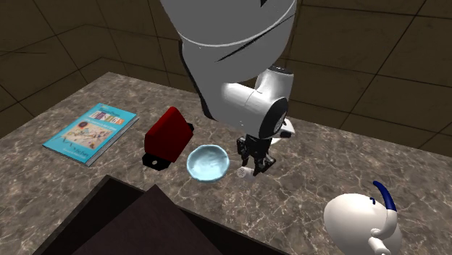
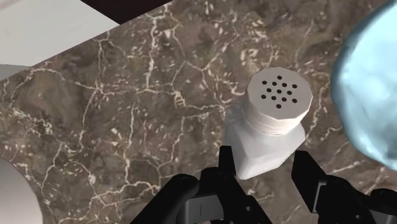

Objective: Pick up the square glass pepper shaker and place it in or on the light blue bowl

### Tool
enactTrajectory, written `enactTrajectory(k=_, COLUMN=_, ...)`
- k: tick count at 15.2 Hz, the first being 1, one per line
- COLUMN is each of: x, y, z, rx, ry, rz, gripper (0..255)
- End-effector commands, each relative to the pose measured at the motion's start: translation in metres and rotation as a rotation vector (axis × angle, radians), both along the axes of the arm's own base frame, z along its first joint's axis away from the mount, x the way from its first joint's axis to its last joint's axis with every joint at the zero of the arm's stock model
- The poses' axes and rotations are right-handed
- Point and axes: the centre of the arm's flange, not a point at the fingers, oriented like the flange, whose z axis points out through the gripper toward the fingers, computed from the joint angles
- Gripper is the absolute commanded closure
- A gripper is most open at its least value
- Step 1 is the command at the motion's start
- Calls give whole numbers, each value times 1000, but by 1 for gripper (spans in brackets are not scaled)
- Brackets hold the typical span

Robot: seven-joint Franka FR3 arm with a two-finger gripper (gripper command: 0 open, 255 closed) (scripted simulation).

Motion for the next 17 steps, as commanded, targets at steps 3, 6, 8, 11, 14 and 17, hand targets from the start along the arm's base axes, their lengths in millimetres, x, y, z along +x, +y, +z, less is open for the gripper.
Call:
enactTrajectory(k=3, x=-1, y=0, z=23, rx=0, ry=0, rz=0, gripper=255)
enactTrajectory(k=6, x=-1, y=0, z=38, rx=0, ry=0, rz=0, gripper=255)
enactTrajectory(k=8, x=-1, y=0, z=49, rx=0, ry=0, rz=0, gripper=255)
enactTrajectory(k=11, x=-3, y=13, z=55, rx=0, ry=0, rz=0, gripper=255)
enactTrajectory(k=14, x=-10, y=52, z=56, rx=0, ry=0, rz=0, gripper=255)
enactTrajectory(k=17, x=-16, y=91, z=57, rx=0, ry=0, rz=0, gripper=255)
